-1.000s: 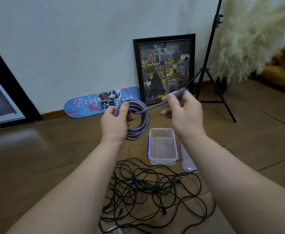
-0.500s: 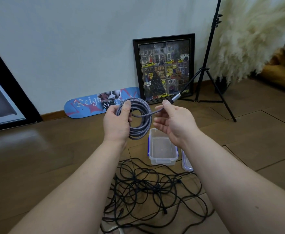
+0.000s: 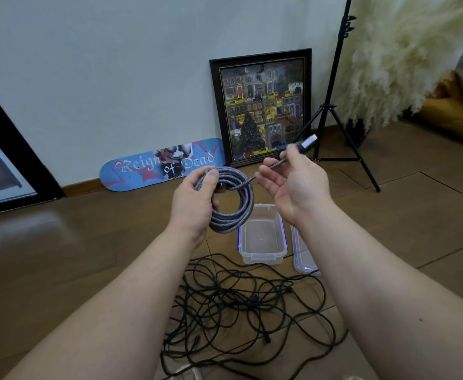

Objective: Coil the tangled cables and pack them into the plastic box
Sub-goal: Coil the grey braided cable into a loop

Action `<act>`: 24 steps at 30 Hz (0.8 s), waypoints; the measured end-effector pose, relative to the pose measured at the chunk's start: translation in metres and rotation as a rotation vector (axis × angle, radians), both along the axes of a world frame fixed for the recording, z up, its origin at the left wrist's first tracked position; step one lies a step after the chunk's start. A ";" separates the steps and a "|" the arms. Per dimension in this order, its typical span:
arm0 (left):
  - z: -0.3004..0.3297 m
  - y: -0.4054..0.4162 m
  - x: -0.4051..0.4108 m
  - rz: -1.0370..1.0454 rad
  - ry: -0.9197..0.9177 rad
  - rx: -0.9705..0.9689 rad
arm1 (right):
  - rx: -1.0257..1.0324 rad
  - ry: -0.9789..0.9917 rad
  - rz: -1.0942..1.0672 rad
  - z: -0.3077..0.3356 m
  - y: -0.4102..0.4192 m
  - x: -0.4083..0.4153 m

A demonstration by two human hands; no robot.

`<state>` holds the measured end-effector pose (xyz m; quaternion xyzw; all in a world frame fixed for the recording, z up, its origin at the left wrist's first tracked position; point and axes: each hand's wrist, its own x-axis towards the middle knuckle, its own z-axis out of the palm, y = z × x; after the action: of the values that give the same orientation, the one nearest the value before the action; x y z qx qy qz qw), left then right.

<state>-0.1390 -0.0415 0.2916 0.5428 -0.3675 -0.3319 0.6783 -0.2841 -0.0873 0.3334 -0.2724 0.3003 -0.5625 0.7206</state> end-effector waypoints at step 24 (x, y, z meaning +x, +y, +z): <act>0.008 -0.004 -0.011 0.017 0.044 -0.098 | -0.421 0.727 -0.160 -0.030 -0.011 0.006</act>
<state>-0.1504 -0.0458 0.3000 0.5044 -0.3638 -0.3197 0.7149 -0.2783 -0.0988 0.3034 -0.5698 0.4335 -0.5332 0.4507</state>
